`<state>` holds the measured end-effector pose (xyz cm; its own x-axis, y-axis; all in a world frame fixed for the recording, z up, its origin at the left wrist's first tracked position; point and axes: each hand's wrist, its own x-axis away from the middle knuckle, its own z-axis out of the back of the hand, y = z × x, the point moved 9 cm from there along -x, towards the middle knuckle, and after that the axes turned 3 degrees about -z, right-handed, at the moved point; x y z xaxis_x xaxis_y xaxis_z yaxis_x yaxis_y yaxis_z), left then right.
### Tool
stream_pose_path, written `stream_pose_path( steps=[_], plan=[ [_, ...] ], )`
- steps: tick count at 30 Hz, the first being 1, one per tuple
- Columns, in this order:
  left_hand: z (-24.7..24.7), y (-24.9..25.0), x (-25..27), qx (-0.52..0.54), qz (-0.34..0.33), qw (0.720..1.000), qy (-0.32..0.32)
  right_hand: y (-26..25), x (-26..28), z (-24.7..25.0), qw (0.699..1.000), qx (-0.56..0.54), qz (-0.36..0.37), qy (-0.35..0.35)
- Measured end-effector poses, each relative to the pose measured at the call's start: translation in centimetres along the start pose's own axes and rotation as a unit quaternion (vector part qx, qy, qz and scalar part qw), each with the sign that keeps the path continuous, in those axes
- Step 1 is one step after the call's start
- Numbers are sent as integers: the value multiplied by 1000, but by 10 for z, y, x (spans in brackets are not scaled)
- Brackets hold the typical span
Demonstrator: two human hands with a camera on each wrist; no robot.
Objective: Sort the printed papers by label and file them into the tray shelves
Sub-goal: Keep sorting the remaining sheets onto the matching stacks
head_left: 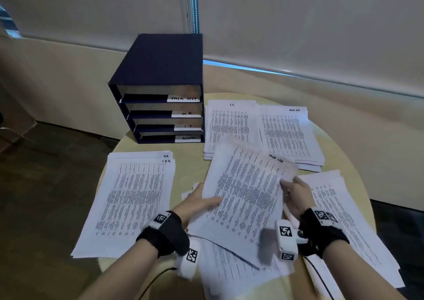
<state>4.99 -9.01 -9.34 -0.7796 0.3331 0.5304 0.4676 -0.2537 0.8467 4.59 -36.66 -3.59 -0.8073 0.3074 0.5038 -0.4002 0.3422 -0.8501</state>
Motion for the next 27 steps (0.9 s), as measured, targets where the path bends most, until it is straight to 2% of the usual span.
stream_pose_path(
  steps=[2, 3, 5, 9, 12, 15, 17, 18, 19, 21, 22, 24, 27],
  plan=[
    [3, 9, 0, -36, -54, 997, 42, 4, -3, -5, 1000, -23, -15, 9],
    [8, 12, -1, -39, -71, 994, 71, 7, 0, -12, 1000, 0, -20, -5],
    [16, 15, -3, -12, -85, 990, 108, 26, 5, -21, 992, 115, -41, -33],
    [32, 8, -14, -3, -61, 986, 152, 81, 21, -17, 962, 247, -106, -39],
    [25, 3, -23, -32, -44, 989, 134, 103, 17, -13, 961, 248, -108, -54],
    [18, 3, -29, -11, -44, 993, 112, 81, 3, -6, 975, 211, -59, -22],
    [21, 5, -33, -60, -68, 986, 139, 46, -11, 4, 980, 196, -19, 13],
    [23, 8, -33, -151, -86, 972, 158, 28, -20, 11, 982, 188, -9, 33],
    [24, 12, -32, -272, -107, 941, 171, 10, -32, 21, 981, 183, -2, 58],
    [15, 18, -29, -469, -148, 856, 158, -23, -65, 46, 977, 184, 9, 107],
    [13, 16, -28, -517, -149, 830, 147, -36, -83, 58, 973, 192, 9, 127],
    [16, 11, -30, -555, -133, 810, 137, -55, -118, 82, 962, 222, 0, 159],
    [18, 9, -31, -568, -131, 801, 137, -77, -150, 102, 937, 293, -9, 192]
  ],
)
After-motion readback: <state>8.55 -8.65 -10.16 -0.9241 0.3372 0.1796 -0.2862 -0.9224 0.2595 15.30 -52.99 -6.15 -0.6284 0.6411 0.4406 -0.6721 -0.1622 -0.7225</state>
